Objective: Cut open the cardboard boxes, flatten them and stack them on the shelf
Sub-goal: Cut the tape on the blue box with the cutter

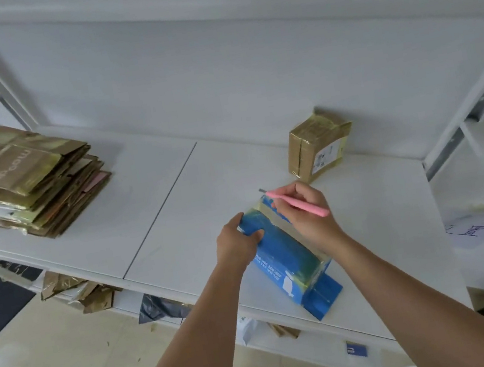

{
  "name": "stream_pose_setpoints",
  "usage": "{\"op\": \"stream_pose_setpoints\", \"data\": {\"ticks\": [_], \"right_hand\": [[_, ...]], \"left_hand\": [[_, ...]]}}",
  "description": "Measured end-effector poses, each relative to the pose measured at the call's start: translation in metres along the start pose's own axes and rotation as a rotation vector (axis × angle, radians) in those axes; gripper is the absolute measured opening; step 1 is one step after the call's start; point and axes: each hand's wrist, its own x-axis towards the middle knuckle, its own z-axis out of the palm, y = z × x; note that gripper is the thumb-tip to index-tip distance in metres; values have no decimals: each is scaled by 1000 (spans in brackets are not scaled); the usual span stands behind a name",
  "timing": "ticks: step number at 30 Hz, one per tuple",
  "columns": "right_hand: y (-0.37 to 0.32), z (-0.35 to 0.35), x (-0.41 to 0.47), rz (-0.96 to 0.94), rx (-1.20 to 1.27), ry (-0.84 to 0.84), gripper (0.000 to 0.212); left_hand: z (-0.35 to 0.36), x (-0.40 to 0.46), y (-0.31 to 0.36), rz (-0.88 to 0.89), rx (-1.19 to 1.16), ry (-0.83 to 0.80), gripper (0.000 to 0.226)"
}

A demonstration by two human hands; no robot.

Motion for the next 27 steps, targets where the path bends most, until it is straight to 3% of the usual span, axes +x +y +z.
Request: {"op": "stream_pose_setpoints", "data": {"ticks": [5, 9, 15, 27], "right_hand": [[23, 9, 8, 31, -43, 51, 19], [29, 10, 9, -16, -82, 41, 20], [31, 10, 10, -21, -112, 4, 19], [22, -2, 10, -197, -336, -199, 20]], "left_hand": [[6, 5, 0, 23, -22, 4, 63], [7, 8, 5, -115, -242, -28, 47], [17, 12, 2, -162, -368, 146, 20], [16, 12, 3, -212, -444, 181, 19]]}}
